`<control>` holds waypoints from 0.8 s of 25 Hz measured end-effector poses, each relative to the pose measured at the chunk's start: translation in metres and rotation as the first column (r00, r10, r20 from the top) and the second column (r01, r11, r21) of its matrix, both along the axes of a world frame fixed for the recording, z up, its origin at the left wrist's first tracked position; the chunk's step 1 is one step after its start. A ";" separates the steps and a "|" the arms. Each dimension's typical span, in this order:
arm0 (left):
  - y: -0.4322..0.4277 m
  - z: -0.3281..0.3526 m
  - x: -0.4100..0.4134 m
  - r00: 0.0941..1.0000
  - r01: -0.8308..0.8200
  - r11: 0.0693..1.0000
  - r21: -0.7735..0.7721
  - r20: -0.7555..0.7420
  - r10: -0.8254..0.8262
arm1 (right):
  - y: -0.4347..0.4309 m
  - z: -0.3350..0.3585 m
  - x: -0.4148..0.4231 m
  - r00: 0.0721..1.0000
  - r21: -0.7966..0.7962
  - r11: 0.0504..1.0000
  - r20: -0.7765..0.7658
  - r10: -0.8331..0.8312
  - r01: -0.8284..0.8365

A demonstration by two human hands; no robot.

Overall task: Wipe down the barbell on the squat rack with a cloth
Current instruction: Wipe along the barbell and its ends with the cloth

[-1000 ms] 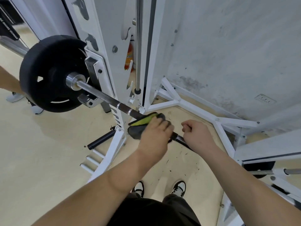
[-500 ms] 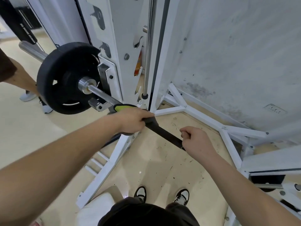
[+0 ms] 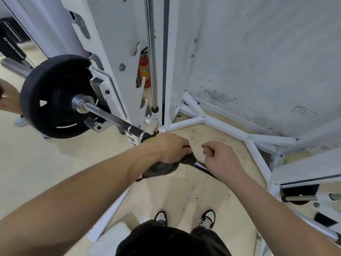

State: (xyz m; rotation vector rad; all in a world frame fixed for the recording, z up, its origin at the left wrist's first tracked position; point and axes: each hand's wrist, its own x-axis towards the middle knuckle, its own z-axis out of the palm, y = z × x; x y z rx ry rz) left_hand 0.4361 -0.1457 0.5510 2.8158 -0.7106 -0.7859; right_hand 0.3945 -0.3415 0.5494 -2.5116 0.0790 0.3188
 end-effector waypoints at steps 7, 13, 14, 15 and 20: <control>-0.022 -0.013 -0.001 0.991 -0.058 0.967 0.247 0.131 0.026 | -0.011 -0.004 -0.015 0.994 -0.033 0.995 -0.044 0.096 -0.097; -0.024 -0.020 -0.082 0.771 -0.298 0.831 -0.470 0.395 0.500 | 0.001 -0.003 0.000 0.999 -0.023 1.000 0.032 0.021 -0.020; -0.006 -0.023 -0.091 0.711 -0.419 0.735 -0.534 0.311 0.631 | 0.009 -0.003 0.003 0.998 -0.012 0.999 0.045 0.048 -0.047; 0.012 -0.026 -0.098 0.625 -0.555 0.595 -0.582 0.181 0.759 | 0.017 -0.003 0.005 0.996 -0.001 0.997 0.050 0.077 -0.077; 0.079 -0.055 -0.104 -0.139 -0.774 -0.471 -0.423 -0.613 0.778 | 0.054 -0.011 0.007 0.972 -0.147 0.963 0.029 0.233 -0.226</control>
